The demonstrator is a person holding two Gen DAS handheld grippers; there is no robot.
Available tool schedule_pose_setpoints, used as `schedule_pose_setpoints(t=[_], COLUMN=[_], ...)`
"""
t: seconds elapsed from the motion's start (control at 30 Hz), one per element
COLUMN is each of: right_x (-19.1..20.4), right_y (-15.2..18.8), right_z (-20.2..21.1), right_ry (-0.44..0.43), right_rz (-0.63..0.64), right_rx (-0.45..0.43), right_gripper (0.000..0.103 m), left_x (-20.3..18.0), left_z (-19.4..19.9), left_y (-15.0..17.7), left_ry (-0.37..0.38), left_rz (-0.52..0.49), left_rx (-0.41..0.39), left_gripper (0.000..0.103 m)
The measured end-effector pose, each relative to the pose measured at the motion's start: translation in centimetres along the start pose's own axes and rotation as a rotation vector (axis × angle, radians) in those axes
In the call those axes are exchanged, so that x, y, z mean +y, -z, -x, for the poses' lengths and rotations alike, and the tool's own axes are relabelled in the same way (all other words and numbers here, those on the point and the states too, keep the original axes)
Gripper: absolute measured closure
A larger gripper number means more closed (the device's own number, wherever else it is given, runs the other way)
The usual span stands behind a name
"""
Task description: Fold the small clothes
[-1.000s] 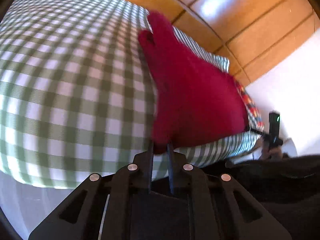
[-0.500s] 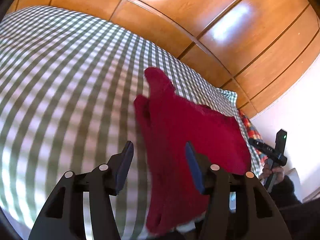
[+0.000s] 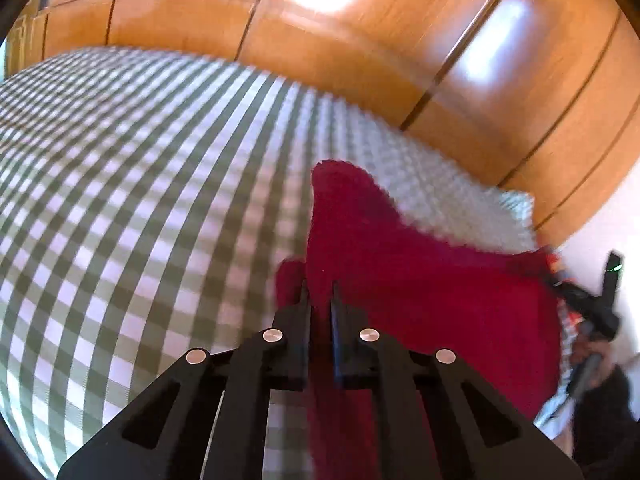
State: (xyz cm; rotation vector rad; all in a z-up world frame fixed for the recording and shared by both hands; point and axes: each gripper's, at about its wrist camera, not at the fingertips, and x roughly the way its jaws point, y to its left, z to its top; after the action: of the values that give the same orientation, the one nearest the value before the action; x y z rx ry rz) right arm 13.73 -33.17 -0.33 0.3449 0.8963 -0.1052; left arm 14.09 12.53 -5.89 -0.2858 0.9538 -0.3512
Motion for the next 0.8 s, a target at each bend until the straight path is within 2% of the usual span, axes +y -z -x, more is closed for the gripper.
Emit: schedule_pose_setpoints(t=[0.07, 0.13, 0.2, 0.23, 0.27, 0.33, 0.4, 0.53, 0.67, 0.8], right_x=[0.3, 0.8, 0.6, 0.6, 0.4, -0.3, -0.7, 1.0, 4.8, 9.9], right_y=[0.8, 1.3, 1.3, 1.1, 1.2, 0.9, 0.8, 1.3, 1.2, 1.1], right_z=[-2.5, -3.1, -3.0, -2.8, -2.6, -2.0, -1.0, 2.0, 3.2, 1.7], right_ry=[0.042, 0.081, 0.084, 0.087, 0.094, 0.108, 0.124, 0.152, 0.050, -0.020], right_rz=[0.030, 0.053, 0.042, 0.040, 0.033, 0.008, -0.012, 0.044, 0.166, 0.342], right_rx=[0.052, 0.018, 0.013, 0.014, 0.015, 0.015, 0.002, -0.069, -0.073, -0.031], right_gripper=[0.093, 0.086, 0.085, 0.080, 0.075, 0.057, 0.047, 0.045, 0.045, 0.047], left_x=[0.3, 0.7, 0.6, 0.0, -0.5, -2.2, -4.0, -6.0, -7.1, -7.9], left_z=[-1.7, -1.9, -1.7, -1.2, -0.7, 0.2, 1.3, 3.0, 3.9, 3.9], left_y=[0.5, 0.3, 0.1, 0.1, 0.1, -0.2, 0.0, 0.9, 2.0, 2.9], left_ry=[-0.060, -0.060, -0.068, -0.101, -0.143, -0.230, -0.272, -0.279, -0.270, -0.274], left_rz=[0.007, 0.049, 0.068, 0.049, 0.022, -0.038, -0.088, -0.140, -0.176, -0.210], left_rx=[0.055, 0.057, 0.065, 0.058, 0.045, 0.001, -0.043, -0.094, -0.118, -0.120], left_gripper=[0.096, 0.094, 0.094, 0.094, 0.089, 0.087, 0.087, 0.087, 0.087, 0.087])
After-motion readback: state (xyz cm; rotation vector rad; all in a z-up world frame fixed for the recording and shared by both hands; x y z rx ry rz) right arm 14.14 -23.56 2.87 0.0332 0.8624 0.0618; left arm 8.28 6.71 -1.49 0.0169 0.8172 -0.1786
